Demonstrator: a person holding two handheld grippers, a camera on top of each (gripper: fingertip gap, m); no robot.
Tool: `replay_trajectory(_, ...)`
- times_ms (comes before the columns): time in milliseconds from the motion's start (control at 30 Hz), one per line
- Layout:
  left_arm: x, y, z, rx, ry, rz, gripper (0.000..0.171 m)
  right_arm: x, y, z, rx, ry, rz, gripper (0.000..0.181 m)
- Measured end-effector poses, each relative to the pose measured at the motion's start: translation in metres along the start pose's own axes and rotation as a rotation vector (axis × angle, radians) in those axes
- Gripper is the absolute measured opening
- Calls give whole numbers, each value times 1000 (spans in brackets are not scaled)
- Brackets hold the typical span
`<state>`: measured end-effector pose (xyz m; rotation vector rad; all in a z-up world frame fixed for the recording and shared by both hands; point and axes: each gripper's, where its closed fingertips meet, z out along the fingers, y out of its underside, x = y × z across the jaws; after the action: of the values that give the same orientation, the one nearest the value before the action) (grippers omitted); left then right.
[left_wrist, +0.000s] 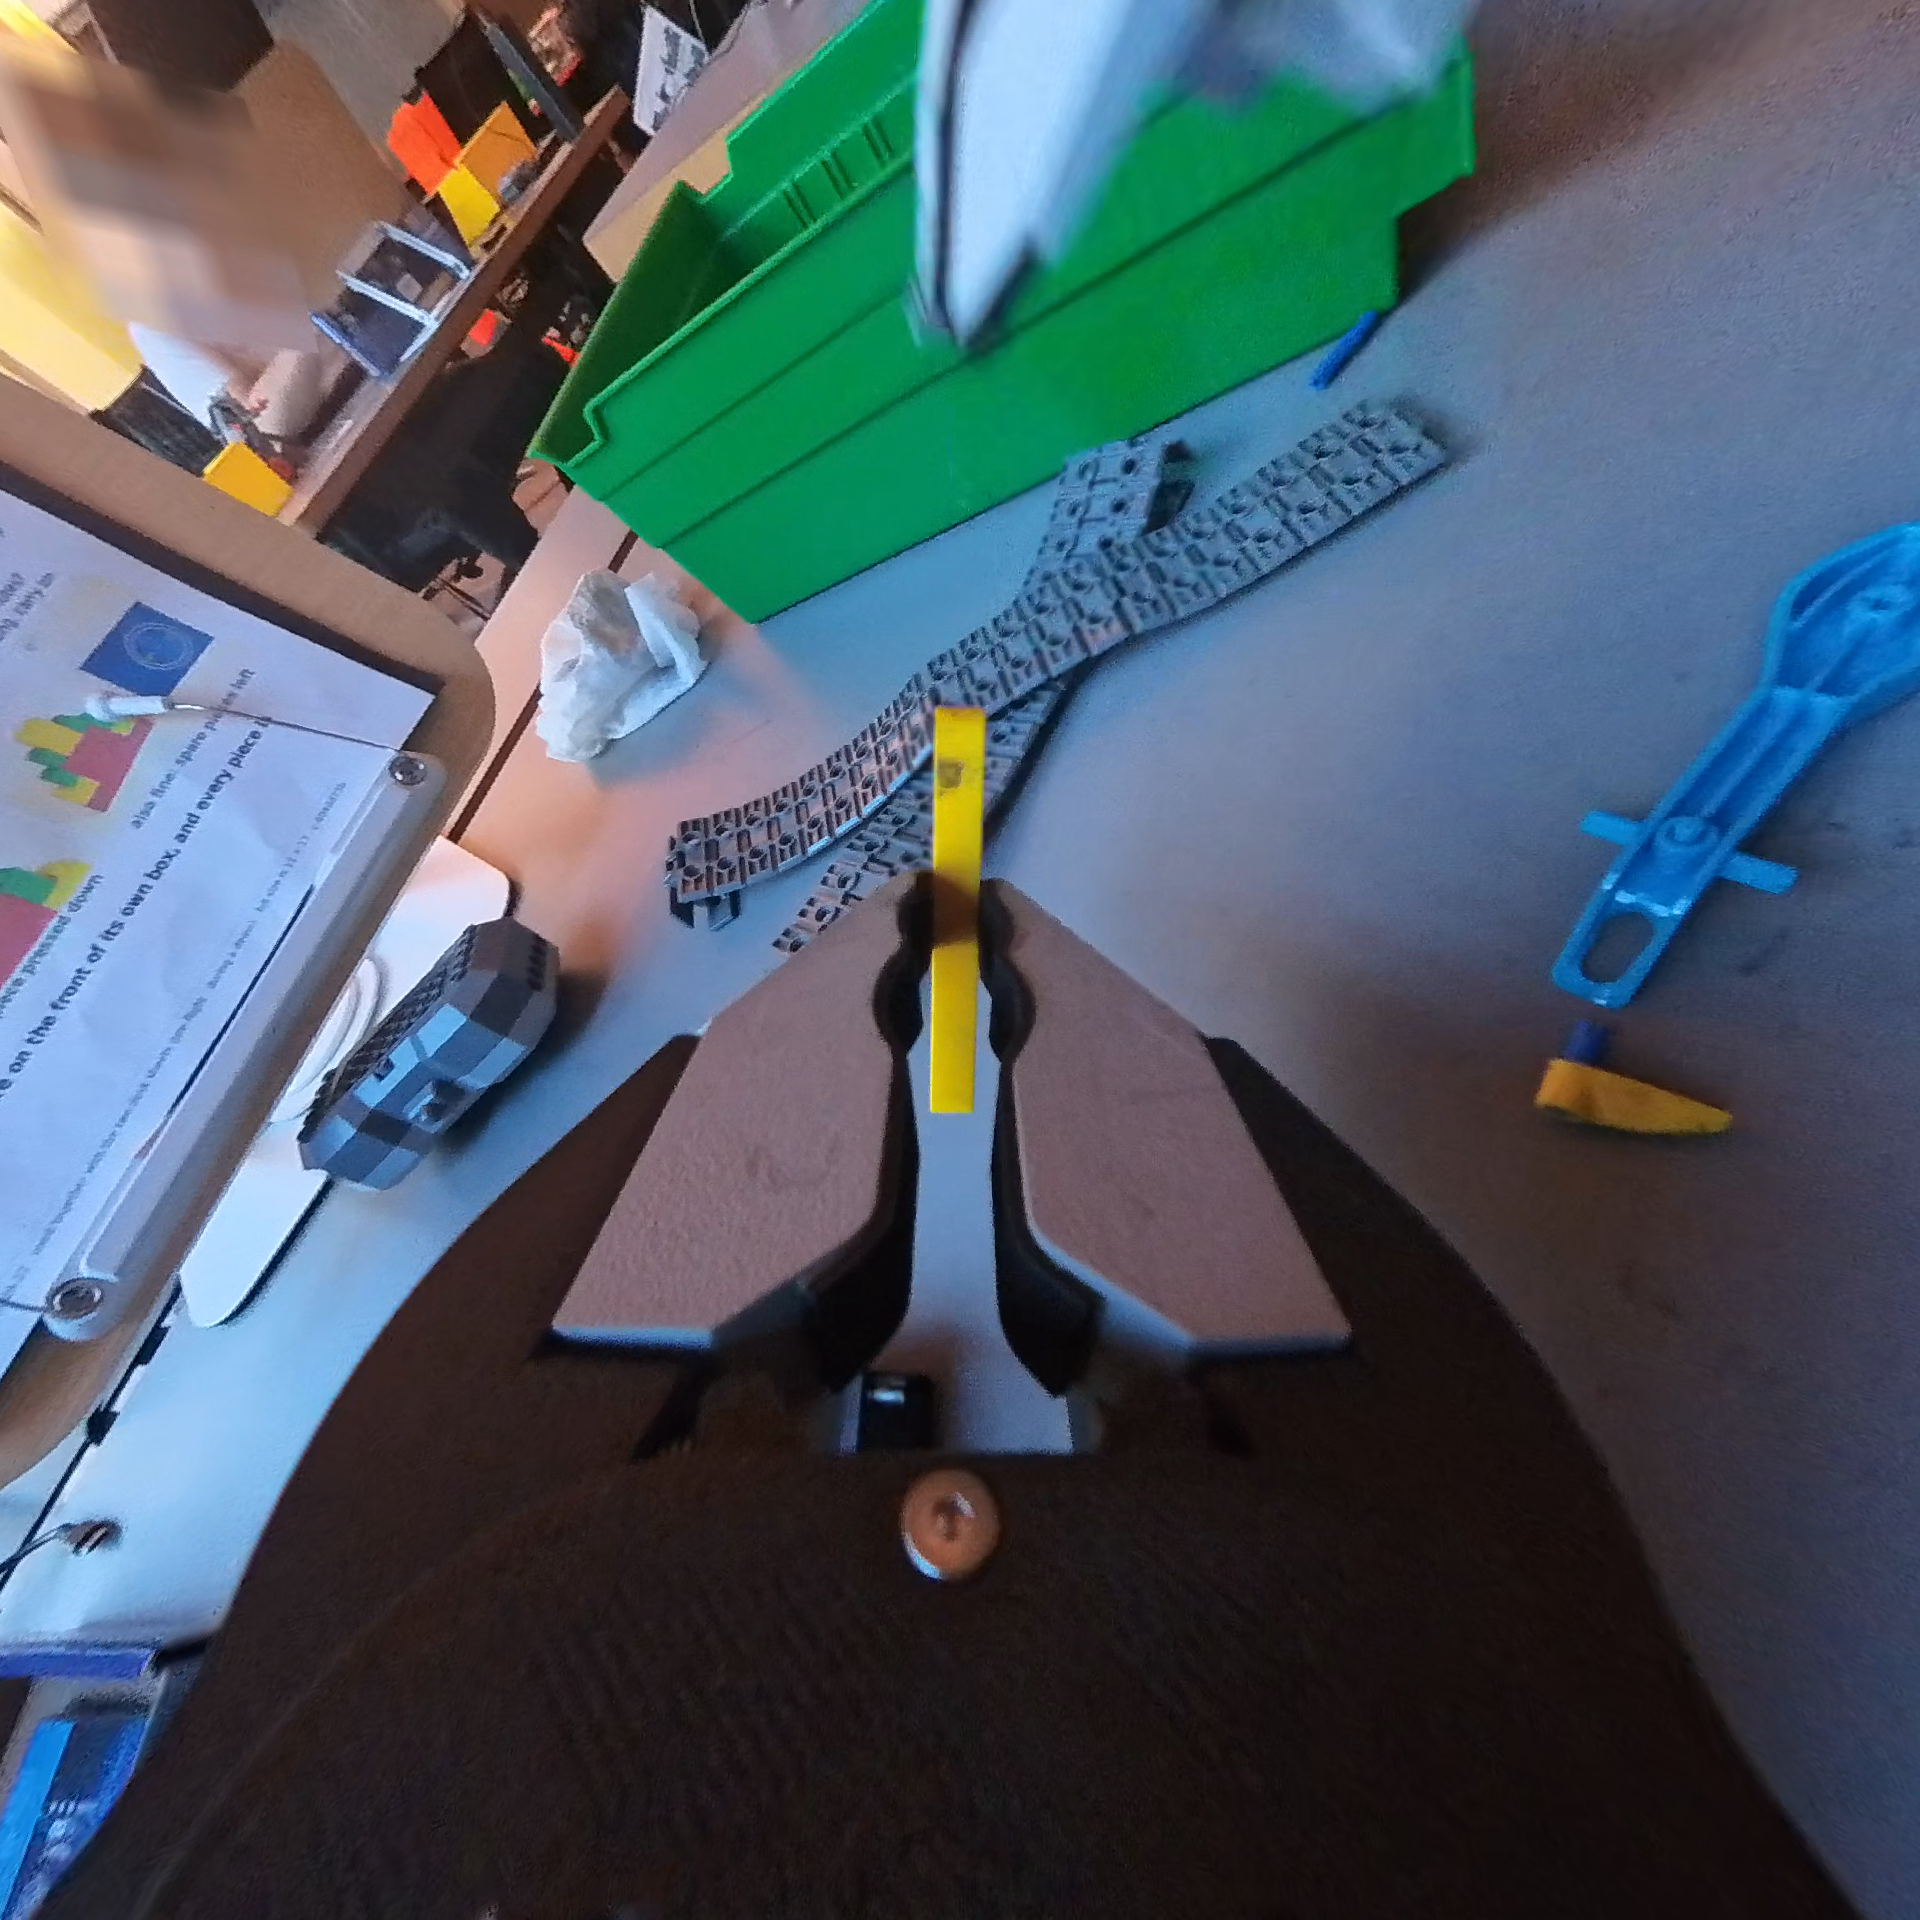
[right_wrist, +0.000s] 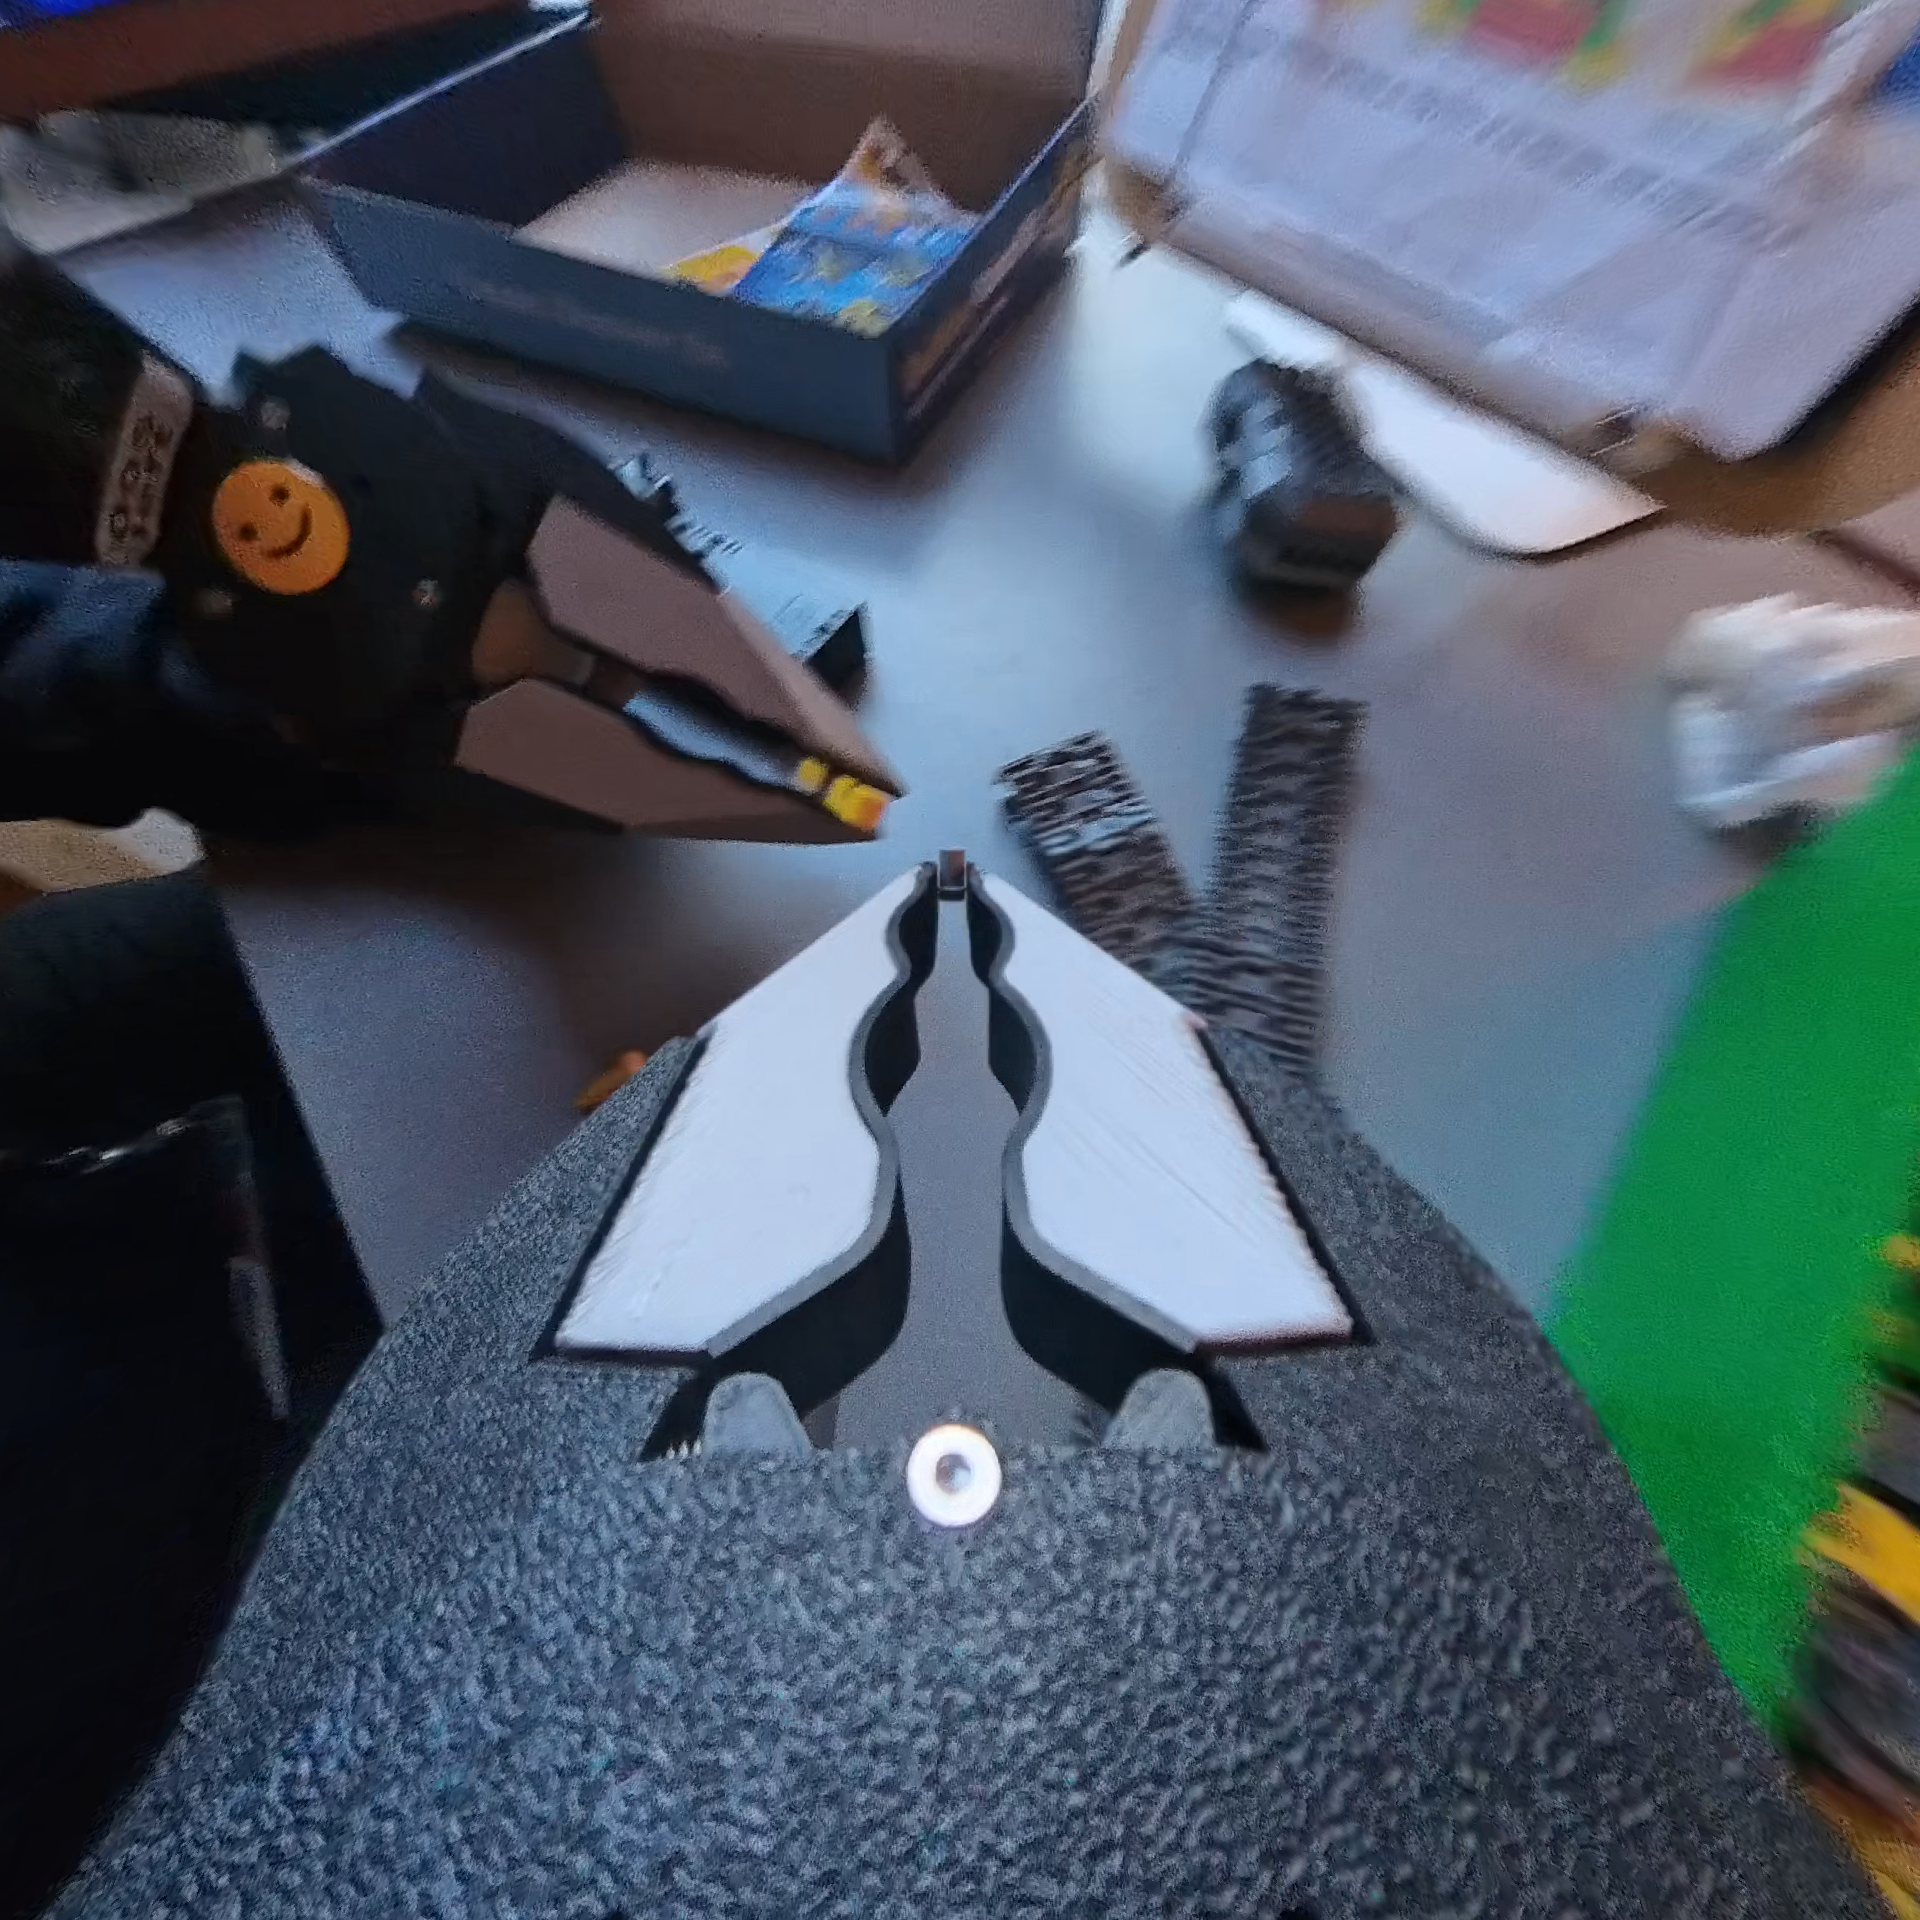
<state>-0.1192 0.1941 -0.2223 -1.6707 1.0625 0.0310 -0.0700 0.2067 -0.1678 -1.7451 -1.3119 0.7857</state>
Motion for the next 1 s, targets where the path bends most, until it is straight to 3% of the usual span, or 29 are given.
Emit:
replay_trajectory(133,9,-8,-1,39,31,29,6,72,-14,-63,-19,227,-33,1)
replay_trajectory(200,13,-10,-1,48,46,39,6,107,5,-81,-122,286,7,2)
replay_trajectory(267,15,-10,-1,50,52,41,6,132,27,-93,-230,324,95,17)
replay_trajectory(500,15,-12,-3,73,66,14,6,149,31,-108,-205,352,184,25)
replay_trajectory(600,15,-16,-5,96,75,4,6,116,9,-98,-106,287,111,25)
replay_trajectory(667,16,-20,-7,121,78,14,6,70,1,-75,-82,164,42,25)
replay_trajectory(800,24,-24,-8,138,84,71,6,-19,3,-19,-33,-122,134,25)
replay_trajectory(1000,24,-20,-7,107,60,105,6,-48,11,19,-9,-192,251,16)
